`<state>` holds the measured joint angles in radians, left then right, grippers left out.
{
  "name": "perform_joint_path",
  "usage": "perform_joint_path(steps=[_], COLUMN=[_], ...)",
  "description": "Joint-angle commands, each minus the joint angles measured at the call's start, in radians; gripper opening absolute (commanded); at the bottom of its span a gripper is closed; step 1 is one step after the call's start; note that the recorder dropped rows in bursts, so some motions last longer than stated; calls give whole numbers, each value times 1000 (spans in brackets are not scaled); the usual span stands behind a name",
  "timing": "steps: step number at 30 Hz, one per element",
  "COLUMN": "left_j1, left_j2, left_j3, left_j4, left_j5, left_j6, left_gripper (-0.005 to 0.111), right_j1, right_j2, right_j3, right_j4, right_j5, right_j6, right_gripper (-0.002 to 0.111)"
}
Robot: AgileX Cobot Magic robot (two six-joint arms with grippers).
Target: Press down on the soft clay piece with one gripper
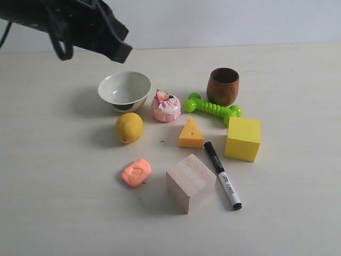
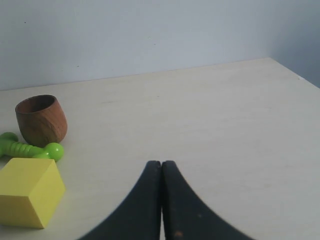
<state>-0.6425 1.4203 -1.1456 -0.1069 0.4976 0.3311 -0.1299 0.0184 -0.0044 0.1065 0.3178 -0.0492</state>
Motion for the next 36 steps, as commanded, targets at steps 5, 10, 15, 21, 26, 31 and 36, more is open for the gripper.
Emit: perform_joint_path(steps=[5,10,15,21,26,31,36], left_j1=[29,29,29,29,29,23,39], left_j2=[-220,-312,-396,-437,-440,-453,-540], left_j3=[268,333,348,348,348,351,390], left_j4=[-11,-11,-11,-11,-11,0,0], left_j5=[-166,-164,-160,-178,-178,-178,-212], left_j6=[-105,-129,-129,-125,-125,-51,-23], left_gripper=[0,0,0,0,0,0,0], right_j1=[-4,-4,-4,-4,-4,-4,-4], right_j2=[-6,-6,-6,-6,-6,-6,-6], right_j3=[4,4,4,4,4,4,4], right_j4=[-1,-1,-1,-1,-1,-1,-1], right_j5=[-5,-5,-5,-5,-5,-5,-5], right_j6=[-2,-2,-2,-2,-2,-2,-2], right_gripper=[1,1,1,1,1,1,1])
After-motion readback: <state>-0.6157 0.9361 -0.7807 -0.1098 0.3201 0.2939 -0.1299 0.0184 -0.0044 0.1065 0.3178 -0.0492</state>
